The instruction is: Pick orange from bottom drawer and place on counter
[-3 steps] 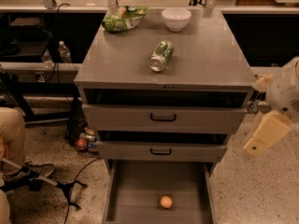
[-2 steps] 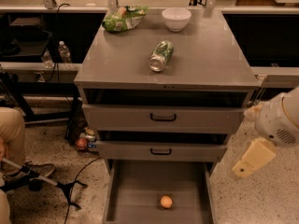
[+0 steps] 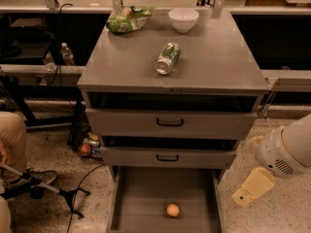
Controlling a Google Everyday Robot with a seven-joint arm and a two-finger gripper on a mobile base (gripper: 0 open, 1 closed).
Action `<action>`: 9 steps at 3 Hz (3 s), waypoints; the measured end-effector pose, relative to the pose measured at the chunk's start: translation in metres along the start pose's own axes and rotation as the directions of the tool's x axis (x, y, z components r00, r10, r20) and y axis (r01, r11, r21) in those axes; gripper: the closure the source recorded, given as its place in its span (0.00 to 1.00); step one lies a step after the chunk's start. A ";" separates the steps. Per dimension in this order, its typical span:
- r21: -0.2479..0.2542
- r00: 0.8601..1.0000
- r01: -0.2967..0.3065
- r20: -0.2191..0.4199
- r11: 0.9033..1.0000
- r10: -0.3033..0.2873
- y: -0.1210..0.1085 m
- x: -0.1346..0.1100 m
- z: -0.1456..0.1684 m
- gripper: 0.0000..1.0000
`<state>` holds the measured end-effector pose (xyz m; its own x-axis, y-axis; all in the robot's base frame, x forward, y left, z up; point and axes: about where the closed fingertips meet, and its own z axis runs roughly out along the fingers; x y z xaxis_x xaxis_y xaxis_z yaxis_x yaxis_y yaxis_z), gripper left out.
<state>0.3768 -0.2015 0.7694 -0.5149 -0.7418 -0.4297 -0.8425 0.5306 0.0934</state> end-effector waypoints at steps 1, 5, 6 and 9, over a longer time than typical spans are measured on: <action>-0.014 1.000 -0.002 -0.010 1.000 0.002 -0.003 0.000 0.012 0.00; -0.103 0.967 0.134 0.230 0.986 -0.107 -0.039 0.016 0.162 0.00; -0.172 0.954 0.139 0.286 0.975 -0.085 -0.032 0.034 0.196 0.00; -0.113 0.936 0.199 0.315 0.974 -0.155 -0.051 0.034 0.258 0.00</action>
Offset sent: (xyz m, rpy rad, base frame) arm 0.0369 0.0222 -0.0844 0.0511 0.0520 0.0292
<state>0.4437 -0.1480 0.5182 -0.3016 -0.6474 -0.6999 -0.9404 0.3229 0.1065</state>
